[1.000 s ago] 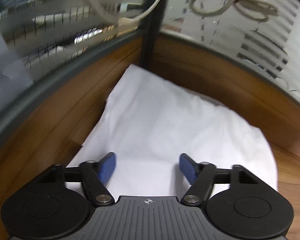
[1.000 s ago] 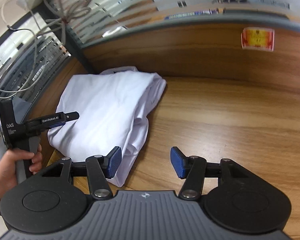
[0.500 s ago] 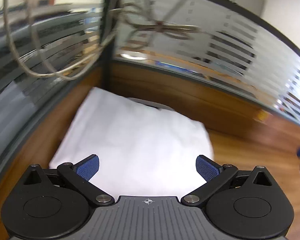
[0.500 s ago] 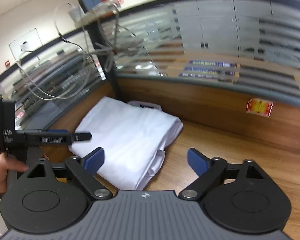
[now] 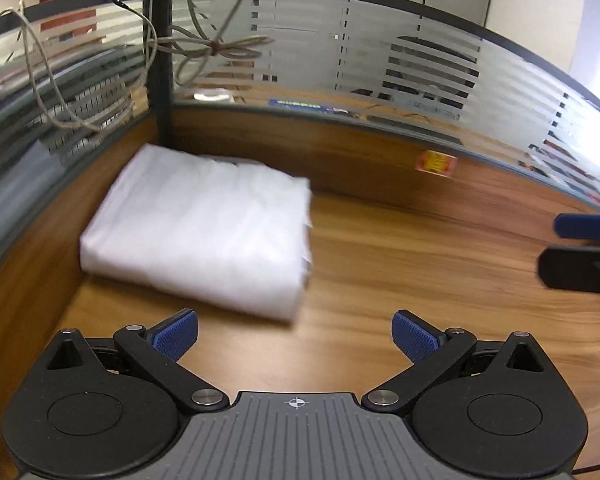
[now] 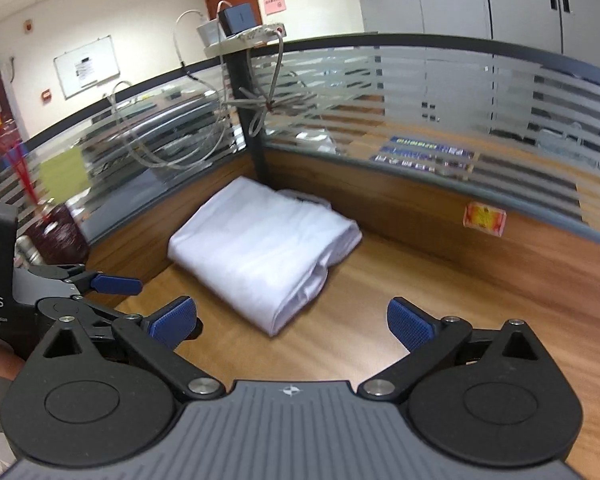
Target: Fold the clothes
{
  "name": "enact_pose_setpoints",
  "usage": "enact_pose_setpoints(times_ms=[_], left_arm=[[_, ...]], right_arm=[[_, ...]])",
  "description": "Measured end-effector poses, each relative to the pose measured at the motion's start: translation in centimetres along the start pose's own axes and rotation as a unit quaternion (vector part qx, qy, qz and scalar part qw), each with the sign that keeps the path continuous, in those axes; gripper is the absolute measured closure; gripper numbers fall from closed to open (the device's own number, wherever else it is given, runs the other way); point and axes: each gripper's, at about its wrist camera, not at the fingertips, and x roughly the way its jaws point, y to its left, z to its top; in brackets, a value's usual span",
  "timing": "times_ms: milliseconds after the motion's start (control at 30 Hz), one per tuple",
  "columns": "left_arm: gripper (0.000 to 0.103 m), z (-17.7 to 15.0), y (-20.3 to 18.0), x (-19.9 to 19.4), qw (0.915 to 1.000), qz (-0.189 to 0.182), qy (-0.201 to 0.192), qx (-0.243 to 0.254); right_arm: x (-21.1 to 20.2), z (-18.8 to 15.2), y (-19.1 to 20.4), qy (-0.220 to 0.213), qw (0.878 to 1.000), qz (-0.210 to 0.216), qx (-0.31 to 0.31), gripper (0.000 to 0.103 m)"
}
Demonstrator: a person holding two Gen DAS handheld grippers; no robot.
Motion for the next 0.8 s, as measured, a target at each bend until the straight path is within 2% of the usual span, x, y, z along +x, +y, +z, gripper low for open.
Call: enact_pose_setpoints(times_ms=[300,400,533,700,800], left_arm=[[0.000,-4.7,-8.6,-4.3,0.9988,0.039,0.001,-0.030],[0.000,-6.3,-11.4,-5.5,0.9986,0.044,0.003,-0.028],[0.000,-8.0,-14.8,-7.0,0.9972,0.071,0.006,-0.024],[0.000,-9.4,-17.0,-8.5,0.9957,0.072,0.013,-0.056],[0.000,-9.8,-18.1,-9.3,0.9949,0.082,0.013,-0.058]], right_arm=[[-6.7,-5.1,-2.4,0.016,0.998,0.031,-0.043,0.001],[-8.7,-6.5,-3.2,0.018,0.998,0.034,-0.052,0.001],[-10.8,-8.3,-4.1,0.020,0.997,0.036,-0.066,0.001],[-13.3,-9.8,-5.1,0.019,0.996,0.037,-0.076,0.001],[-14.4,-10.3,-5.6,0.015,0.996,0.036,-0.081,0.001]])
